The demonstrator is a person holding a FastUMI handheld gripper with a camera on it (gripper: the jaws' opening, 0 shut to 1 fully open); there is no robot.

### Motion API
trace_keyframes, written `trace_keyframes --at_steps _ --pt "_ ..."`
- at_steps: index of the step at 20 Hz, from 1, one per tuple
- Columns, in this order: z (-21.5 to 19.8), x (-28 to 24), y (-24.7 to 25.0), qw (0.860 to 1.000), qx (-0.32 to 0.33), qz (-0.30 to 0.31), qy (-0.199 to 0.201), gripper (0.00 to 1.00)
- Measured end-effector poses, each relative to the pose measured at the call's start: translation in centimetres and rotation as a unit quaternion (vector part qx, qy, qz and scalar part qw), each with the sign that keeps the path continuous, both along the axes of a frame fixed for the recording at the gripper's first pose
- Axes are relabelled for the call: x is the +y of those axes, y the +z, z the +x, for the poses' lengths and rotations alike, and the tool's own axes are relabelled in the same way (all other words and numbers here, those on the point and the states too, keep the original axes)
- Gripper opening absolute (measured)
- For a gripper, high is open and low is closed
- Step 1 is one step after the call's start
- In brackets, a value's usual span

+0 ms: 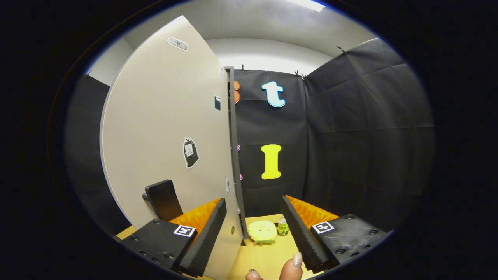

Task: Open the shoe cabinet door, grab the shoes and put them into the shoe cabinet, then close the shoe cabinet door.

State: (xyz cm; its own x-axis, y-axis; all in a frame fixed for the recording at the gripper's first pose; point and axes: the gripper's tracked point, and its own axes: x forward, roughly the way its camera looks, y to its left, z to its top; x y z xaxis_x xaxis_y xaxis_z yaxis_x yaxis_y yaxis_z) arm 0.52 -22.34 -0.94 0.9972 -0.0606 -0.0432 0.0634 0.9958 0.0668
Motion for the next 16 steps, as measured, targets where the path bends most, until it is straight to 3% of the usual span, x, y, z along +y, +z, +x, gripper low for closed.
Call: trace_keyframes --at_steps 9,16 --pt "1.0 8.9 -1.1 1.0 0.0 0.007 0.013 0.94" --pt "2.5 17.4 -2.4 0.998 0.007 0.013 0.06 0.97"
